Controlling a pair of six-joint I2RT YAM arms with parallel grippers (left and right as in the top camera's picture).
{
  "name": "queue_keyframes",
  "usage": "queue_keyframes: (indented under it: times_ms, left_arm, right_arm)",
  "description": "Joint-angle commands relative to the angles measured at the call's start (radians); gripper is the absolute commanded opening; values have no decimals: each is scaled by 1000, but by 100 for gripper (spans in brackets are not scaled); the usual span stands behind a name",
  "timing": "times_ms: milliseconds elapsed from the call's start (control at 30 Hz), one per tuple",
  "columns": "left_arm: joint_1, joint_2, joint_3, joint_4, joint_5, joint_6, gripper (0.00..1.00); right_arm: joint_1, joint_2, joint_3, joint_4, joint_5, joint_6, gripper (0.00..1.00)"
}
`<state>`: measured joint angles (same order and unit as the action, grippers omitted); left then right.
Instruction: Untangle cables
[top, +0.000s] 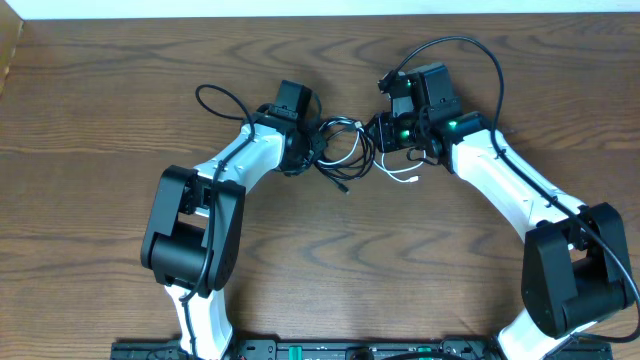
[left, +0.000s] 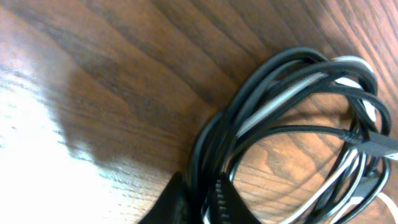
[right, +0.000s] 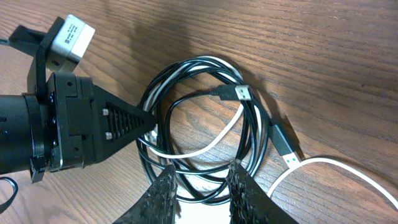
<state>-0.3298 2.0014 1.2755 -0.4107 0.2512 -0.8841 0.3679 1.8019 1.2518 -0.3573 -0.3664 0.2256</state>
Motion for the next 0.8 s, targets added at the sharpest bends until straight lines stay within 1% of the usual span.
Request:
queue_keyframes:
  times_ms: [0, 67, 133, 167, 200, 233, 300, 400, 500, 600, 767]
  left_arm:
    - [-13, 18, 22, -2, -85, 4, 8]
    - [-16, 18, 22, 5, -83, 16, 8]
    - [-17, 10, 22, 21, -66, 66, 7]
    - [-17, -4, 22, 58, -10, 156, 7]
    - [-17, -17, 22, 81, 32, 211, 8]
    - [-17, -33, 23, 103, 73, 257, 7]
    - [-17, -67, 23, 129, 139, 311, 8]
    - [-17, -123, 23, 145, 215, 357, 7]
    - [-17, -167, 23, 148, 285, 403, 8]
    - [-17, -190, 23, 148, 379, 449, 7]
    - [-17, -192, 23, 148, 475, 462, 7]
  right_arm:
    - [-3, 7, 3, -6, 2, -14, 24]
    - [-3, 7, 4, -6, 2, -14, 24]
    - [-3, 7, 4, -6, 1, -14, 25]
    - [-3, 7, 4, -6, -5, -14, 24]
    - [-3, 7, 4, -5, -10, -14, 24]
    - [-3, 7, 4, -5, -14, -14, 24]
    - [-3, 7, 4, 0, -34, -13, 25]
    - [-3, 7, 4, 11, -80, -4, 25]
    - [-8, 7, 4, 22, -98, 58, 23]
    - [-26, 7, 4, 51, -174, 93, 22]
    - [-55, 7, 4, 98, -289, 156, 24]
